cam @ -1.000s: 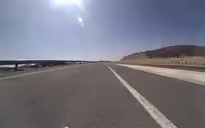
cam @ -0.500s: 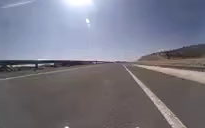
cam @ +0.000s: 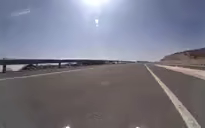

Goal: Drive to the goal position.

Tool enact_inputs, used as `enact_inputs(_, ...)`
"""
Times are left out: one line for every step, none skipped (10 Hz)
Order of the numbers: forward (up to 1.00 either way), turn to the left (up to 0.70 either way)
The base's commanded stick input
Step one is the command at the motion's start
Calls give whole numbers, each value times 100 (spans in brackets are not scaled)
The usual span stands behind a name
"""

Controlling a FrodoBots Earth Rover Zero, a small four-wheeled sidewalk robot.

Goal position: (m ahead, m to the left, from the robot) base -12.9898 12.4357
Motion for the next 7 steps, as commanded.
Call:
enact_inputs(0, 45)
enact_inputs(0, 45)
enact_inputs(0, 45)
enact_inputs(0, 45)
enact_inputs(0, 45)
enact_inputs(0, 45)
enact_inputs(0, 45)
